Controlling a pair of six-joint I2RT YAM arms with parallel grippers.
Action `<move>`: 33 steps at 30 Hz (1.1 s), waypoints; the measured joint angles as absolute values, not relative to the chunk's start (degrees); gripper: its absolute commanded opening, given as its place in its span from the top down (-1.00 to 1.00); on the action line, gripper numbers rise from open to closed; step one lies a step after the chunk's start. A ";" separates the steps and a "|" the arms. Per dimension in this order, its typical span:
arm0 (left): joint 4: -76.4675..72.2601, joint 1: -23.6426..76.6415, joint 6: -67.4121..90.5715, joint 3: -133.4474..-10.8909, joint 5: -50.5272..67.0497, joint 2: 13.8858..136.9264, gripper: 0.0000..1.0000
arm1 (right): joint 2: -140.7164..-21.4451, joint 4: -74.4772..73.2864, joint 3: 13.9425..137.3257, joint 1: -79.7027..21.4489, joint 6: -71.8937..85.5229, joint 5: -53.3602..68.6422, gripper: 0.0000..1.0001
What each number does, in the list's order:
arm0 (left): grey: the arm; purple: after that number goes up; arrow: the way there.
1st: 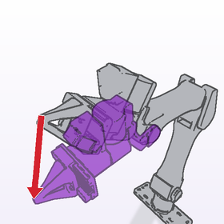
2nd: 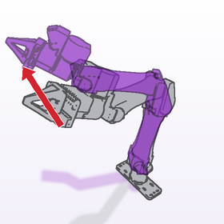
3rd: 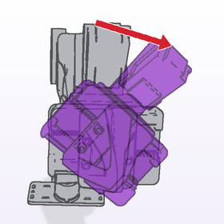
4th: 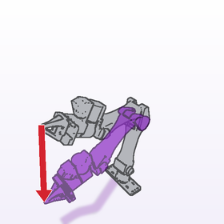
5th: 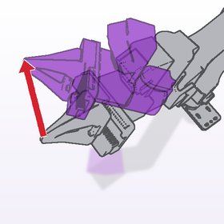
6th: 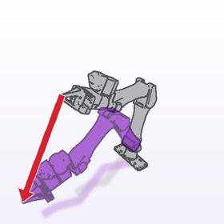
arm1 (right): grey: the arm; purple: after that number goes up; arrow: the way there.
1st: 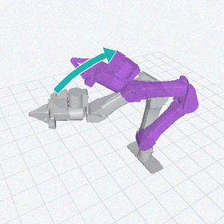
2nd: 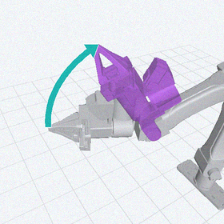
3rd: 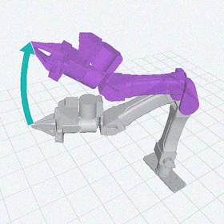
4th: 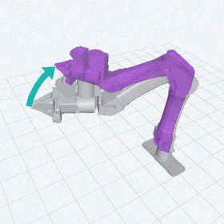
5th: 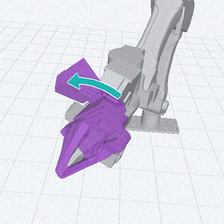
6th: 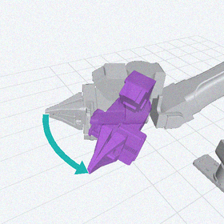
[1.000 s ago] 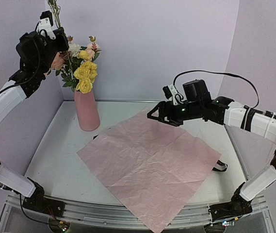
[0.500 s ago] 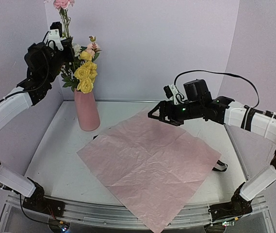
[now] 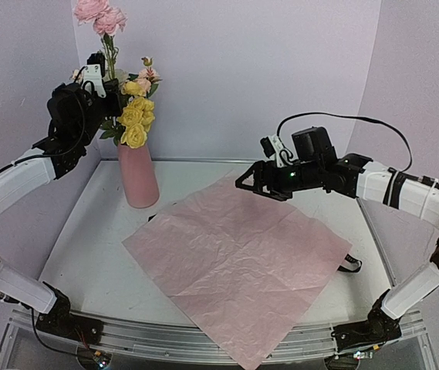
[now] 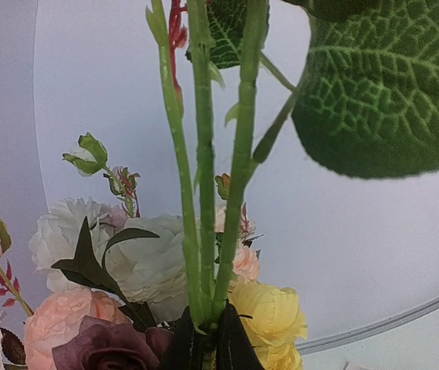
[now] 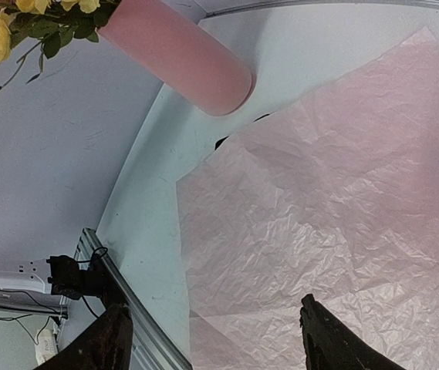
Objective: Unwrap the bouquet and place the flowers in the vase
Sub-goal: Insert the fake flower into the vase.
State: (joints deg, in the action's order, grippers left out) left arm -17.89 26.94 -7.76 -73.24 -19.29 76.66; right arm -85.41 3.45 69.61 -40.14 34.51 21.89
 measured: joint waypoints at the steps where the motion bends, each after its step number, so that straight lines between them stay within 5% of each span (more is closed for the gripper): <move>1: -17.87 26.94 -7.41 -73.25 -19.59 76.66 0.81 | -85.41 3.42 69.56 -40.14 34.52 21.89 -0.51; 8: -14.05 26.89 -5.25 -73.44 -21.37 76.89 0.64 | -85.20 3.44 69.53 -40.14 34.55 21.89 -0.51; 12: -10.20 26.89 -3.99 -74.99 -21.73 77.62 0.36 | -85.04 3.48 69.36 -40.14 34.73 21.89 -0.51; 20: -6.62 26.89 -1.28 -76.51 -21.84 77.68 0.40 | -85.03 3.48 68.86 -40.14 35.12 22.04 -0.51; 26: -5.41 26.89 0.84 -76.51 -21.69 76.23 0.19 | -85.03 3.51 68.80 -40.14 35.70 22.64 -0.51; 33: -5.41 26.89 2.67 -76.69 -21.15 72.98 0.37 | -85.01 4.43 67.83 -40.14 36.04 23.09 -0.51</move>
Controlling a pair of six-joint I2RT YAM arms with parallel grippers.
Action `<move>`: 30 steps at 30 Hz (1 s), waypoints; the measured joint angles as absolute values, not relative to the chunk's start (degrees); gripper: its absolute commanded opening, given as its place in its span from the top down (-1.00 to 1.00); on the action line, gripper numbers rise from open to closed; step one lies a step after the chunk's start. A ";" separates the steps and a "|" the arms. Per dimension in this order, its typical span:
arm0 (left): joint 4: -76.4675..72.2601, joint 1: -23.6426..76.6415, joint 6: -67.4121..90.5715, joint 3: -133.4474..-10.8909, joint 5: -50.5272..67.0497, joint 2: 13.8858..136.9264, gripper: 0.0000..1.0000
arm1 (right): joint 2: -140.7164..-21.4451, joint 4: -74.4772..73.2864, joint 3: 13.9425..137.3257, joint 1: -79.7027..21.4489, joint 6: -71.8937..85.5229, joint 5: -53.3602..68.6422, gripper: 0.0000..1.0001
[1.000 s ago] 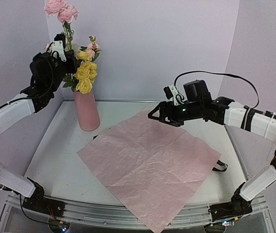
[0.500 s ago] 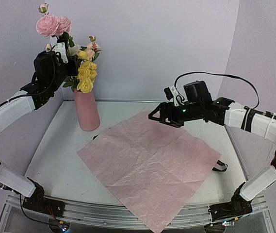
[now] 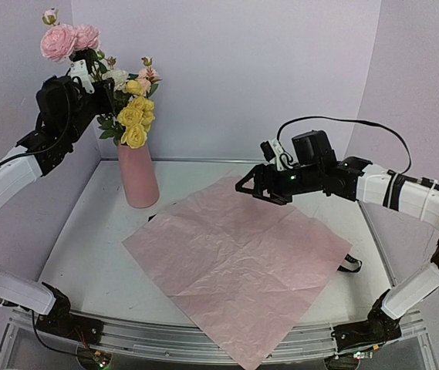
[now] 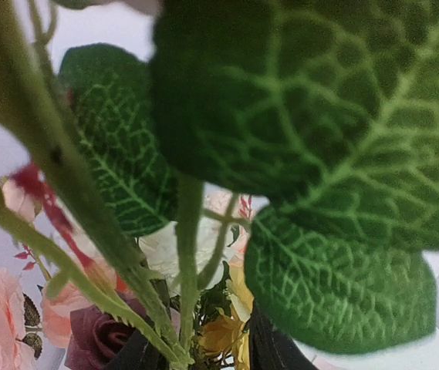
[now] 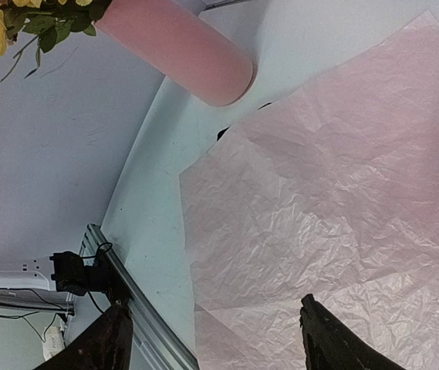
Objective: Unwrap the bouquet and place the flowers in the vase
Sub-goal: Insert the fake flower into the vase.
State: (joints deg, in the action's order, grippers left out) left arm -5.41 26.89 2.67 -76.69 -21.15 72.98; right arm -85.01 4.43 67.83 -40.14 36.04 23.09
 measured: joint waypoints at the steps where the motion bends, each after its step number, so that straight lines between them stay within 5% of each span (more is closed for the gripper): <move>1: -5.43 26.89 2.94 -76.83 -21.15 72.73 0.42 | -85.01 4.46 67.72 -40.14 36.06 23.14 -0.51; 8: -5.51 26.89 2.79 -77.30 -20.96 72.47 0.99 | -84.95 4.86 67.34 -40.14 36.07 23.38 -0.51; 30: -8.04 26.68 -1.50 -77.45 -17.77 77.38 1.00 | -82.81 5.14 65.58 -40.03 36.05 23.38 -0.52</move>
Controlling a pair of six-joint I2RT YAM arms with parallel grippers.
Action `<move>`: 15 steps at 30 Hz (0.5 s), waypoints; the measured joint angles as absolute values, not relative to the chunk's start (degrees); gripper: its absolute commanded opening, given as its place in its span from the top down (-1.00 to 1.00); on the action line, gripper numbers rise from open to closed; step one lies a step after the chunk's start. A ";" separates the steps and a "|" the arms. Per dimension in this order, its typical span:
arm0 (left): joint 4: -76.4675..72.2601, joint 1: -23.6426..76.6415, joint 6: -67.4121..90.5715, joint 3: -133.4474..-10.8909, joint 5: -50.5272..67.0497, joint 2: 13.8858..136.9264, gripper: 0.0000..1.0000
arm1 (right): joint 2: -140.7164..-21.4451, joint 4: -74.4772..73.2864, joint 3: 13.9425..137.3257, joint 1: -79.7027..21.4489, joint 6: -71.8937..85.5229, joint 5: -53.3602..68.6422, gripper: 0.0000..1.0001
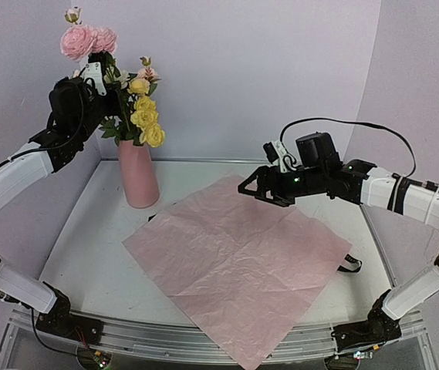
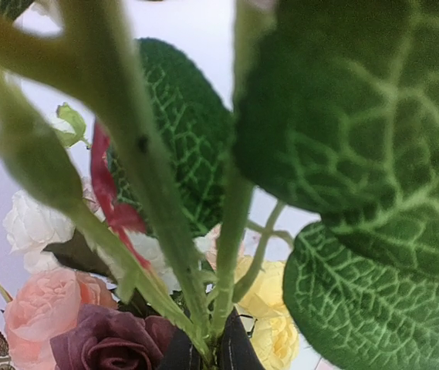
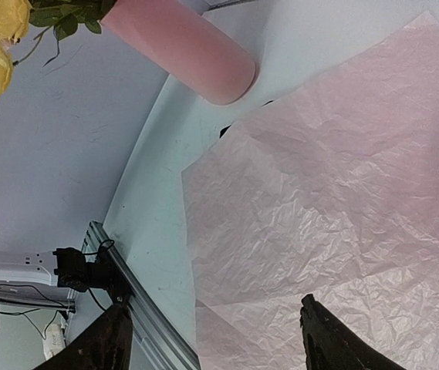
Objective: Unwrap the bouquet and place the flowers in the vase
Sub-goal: Insert the fake flower into the vase.
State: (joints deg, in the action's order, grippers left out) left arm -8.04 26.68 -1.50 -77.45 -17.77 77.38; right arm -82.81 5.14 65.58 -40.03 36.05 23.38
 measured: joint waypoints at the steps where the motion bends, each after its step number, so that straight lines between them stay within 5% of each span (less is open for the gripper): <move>1: -8.05 26.68 -1.59 -77.45 -17.62 77.46 1.00 | -82.81 5.13 65.56 -40.03 36.05 23.38 -0.52; 15: -4.45 26.70 -6.33 -81.66 -17.76 79.85 1.00 | -82.81 5.13 65.56 -39.88 36.07 23.42 -0.52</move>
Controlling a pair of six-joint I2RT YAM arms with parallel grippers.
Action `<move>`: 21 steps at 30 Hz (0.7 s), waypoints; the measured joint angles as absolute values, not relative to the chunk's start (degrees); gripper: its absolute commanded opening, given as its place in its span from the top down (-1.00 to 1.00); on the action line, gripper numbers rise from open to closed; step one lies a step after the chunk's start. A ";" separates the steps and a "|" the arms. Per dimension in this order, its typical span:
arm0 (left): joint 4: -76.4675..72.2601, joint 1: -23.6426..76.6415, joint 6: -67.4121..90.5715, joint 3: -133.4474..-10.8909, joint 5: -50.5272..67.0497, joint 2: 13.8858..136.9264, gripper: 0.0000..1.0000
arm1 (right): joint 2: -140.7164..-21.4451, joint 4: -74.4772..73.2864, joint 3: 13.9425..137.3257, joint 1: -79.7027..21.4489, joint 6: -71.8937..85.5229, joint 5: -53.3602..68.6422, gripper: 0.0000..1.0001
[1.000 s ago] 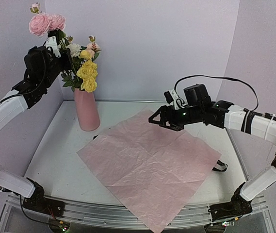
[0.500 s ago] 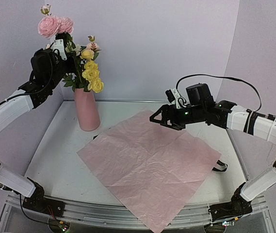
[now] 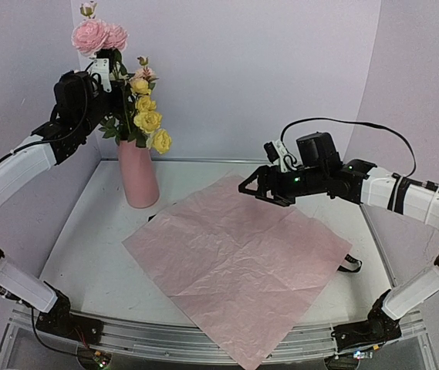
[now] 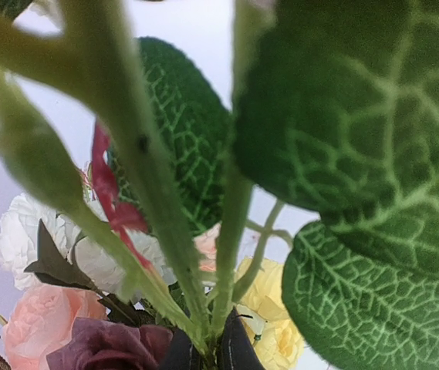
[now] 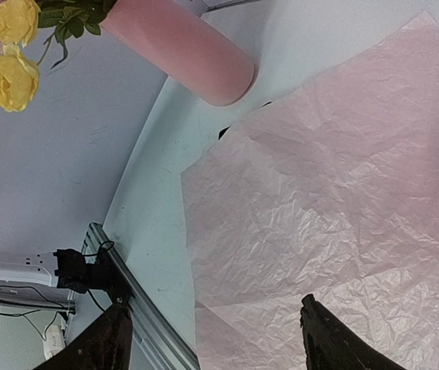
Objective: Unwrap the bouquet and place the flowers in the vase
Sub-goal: Insert the fake flower into the vase.
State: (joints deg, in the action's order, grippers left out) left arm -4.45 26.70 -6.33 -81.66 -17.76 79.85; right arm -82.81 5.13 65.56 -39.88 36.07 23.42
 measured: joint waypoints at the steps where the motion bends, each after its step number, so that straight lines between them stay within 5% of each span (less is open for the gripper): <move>1: -3.28 26.70 -6.62 -82.66 -17.76 80.16 1.00 | -82.81 5.13 65.56 -39.88 36.09 23.44 -0.52; 21: 5.67 26.68 -13.25 -87.89 -17.78 82.75 1.00 | -83.24 5.15 65.56 -39.88 36.69 24.23 -0.52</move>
